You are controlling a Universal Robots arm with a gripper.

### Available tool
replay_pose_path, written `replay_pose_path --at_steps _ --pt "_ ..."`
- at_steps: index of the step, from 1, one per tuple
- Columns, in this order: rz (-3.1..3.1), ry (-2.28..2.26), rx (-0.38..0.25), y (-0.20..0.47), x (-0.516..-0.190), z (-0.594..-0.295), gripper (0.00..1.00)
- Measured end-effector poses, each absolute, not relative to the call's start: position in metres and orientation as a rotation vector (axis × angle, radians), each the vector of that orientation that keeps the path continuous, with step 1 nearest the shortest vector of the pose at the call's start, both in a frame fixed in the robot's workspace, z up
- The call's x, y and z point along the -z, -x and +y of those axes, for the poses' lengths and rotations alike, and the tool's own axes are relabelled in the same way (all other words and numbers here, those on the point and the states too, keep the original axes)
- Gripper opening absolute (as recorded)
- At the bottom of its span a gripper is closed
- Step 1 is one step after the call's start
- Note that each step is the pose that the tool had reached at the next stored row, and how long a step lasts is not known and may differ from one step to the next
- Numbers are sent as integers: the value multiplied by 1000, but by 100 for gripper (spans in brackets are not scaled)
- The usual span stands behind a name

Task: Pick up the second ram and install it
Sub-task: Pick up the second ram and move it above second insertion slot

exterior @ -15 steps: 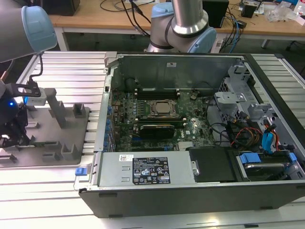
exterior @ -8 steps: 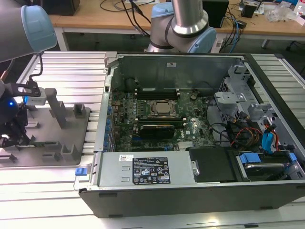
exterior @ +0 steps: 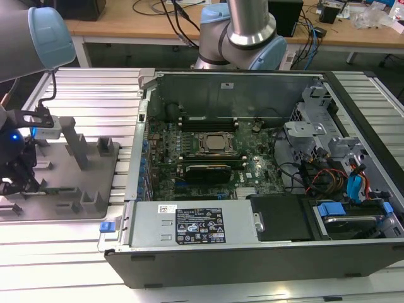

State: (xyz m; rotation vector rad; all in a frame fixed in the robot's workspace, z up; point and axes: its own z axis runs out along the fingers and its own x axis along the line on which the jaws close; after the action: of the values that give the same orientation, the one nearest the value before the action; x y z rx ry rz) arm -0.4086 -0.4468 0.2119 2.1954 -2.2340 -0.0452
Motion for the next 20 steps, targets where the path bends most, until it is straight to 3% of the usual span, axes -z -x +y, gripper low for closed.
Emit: replay_pose_path --at_steps 20 --pt "-2235 -2196 44 409 -266 -447 9"
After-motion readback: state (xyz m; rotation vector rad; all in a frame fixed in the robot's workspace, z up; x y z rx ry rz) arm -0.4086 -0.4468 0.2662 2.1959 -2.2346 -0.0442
